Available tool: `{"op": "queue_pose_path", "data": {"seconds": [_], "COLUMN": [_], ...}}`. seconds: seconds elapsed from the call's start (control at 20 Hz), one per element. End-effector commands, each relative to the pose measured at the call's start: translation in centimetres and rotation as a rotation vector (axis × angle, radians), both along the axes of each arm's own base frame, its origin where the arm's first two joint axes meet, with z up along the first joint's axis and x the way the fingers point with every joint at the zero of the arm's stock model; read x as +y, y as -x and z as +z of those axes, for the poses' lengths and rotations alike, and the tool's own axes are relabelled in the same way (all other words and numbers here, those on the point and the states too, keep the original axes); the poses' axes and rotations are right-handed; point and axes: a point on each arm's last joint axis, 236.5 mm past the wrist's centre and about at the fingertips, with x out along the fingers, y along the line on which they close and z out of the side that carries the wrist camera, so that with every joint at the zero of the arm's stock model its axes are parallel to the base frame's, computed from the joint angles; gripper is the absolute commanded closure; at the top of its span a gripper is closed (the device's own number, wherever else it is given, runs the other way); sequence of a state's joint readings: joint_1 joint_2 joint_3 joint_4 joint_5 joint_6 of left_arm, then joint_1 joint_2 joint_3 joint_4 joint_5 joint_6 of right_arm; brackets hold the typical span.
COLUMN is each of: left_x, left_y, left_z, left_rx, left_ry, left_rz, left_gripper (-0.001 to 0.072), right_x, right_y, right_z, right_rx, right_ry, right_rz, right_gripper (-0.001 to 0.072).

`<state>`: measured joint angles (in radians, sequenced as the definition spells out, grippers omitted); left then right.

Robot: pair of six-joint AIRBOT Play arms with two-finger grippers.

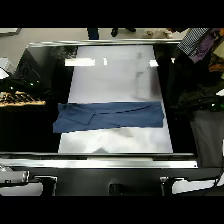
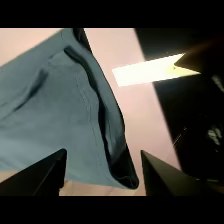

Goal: Fold the clothes and pants, and hang the long-sleeved shirts on hangers.

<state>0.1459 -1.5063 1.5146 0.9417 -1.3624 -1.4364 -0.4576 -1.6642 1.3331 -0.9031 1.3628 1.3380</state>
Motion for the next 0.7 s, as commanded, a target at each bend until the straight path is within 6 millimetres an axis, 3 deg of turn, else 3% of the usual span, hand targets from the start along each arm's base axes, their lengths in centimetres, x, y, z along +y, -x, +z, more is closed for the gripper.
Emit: {"op": "queue_pose_path", "data": {"seconds": [0.0,0.35,0.55,0.6,0.65], "left_x": [0.1,0.1,0.1,0.1,0.1], "left_y": [0.3,0.3,0.3,0.3,0.3], "left_z": [1.5,1.5,1.5,1.5,1.5], "left_rx": [-0.03,-0.027,-0.028,-0.028,-0.028], "left_ry": [-0.007,-0.005,-0.006,-0.006,-0.006], "left_rz": [0.007,0.012,0.012,0.012,0.012], "left_gripper": [0.0249,0.025,0.0249,0.0249,0.0249], "right_x": [1.7,4.3,6.2,6.8,7.3], "right_y": [-0.3,-0.3,0.2,0.1,-0.1], "right_z": [-1.6,-5.0,-6.0,-6.0,-6.1], "right_rx": [-0.001,0.036,0.068,0.064,0.057], "right_ry": [-0.118,-0.069,-0.05,-0.046,-0.038], "right_rz": [0.033,0.123,0.18,0.191,0.201], "right_gripper": [0.0164,0.0164,0.0169,0.0191,0.0258]}}
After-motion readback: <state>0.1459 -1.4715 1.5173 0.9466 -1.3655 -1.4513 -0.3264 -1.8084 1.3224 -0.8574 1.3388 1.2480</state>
